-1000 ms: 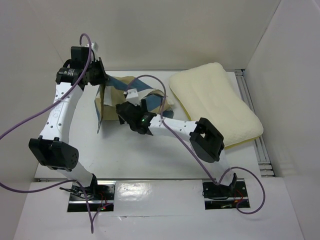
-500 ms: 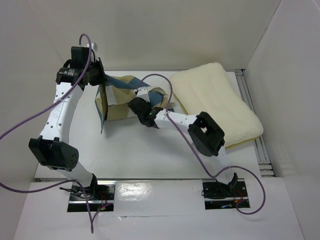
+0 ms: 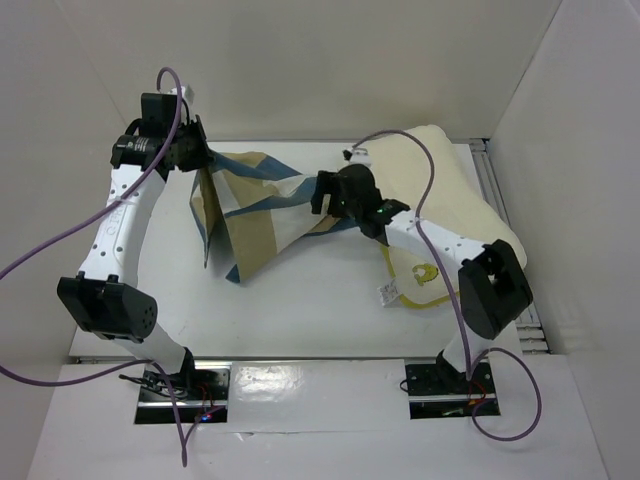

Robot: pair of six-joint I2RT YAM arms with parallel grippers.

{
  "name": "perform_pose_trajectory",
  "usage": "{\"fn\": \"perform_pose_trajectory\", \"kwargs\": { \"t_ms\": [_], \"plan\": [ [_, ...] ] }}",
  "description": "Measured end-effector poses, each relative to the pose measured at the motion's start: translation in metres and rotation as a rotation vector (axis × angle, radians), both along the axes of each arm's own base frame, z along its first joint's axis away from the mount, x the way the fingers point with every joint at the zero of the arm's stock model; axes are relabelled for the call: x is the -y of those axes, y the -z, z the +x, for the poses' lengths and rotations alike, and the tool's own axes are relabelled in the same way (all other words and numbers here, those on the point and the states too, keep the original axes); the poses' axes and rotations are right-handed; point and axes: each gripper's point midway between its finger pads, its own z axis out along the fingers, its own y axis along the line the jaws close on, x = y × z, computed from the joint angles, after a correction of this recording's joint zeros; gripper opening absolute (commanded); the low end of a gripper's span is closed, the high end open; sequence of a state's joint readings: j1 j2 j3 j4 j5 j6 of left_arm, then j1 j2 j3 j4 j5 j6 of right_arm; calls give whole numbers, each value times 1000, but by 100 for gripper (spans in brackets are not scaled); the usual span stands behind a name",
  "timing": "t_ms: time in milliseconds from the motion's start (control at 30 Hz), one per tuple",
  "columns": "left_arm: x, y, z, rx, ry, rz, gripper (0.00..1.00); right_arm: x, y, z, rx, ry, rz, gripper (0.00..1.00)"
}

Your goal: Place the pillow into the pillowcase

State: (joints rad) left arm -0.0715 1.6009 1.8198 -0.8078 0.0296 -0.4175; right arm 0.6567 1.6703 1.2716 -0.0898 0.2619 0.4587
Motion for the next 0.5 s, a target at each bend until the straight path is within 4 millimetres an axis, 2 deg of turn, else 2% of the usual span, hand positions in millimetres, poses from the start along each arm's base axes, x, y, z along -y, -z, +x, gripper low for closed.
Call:
{"fn": "perform_pose_trajectory", "kwargs": {
  "t_ms": [100, 167, 233, 333, 400, 500],
  "plan": [
    [0, 0, 0, 0, -1, 0, 0, 13, 38, -11, -113, -13, 69, 98],
    [-1, 0, 0, 0, -1, 0, 0, 15, 68, -25, -207, -33, 90, 99],
    [0, 0, 0, 0, -1, 0, 0, 12, 89, -37, -278, -61, 105, 99],
    [-1, 0, 0, 0, -2, 0, 0, 2, 99, -39, -304, -99, 134, 92],
    [-1, 0, 0, 0, -2, 0, 0, -4, 97, -32, -271, -120, 149, 85],
    [-1, 0, 0, 0, -2, 0, 0, -14, 96, -17, -219, -137, 163, 81]
  ]
}}
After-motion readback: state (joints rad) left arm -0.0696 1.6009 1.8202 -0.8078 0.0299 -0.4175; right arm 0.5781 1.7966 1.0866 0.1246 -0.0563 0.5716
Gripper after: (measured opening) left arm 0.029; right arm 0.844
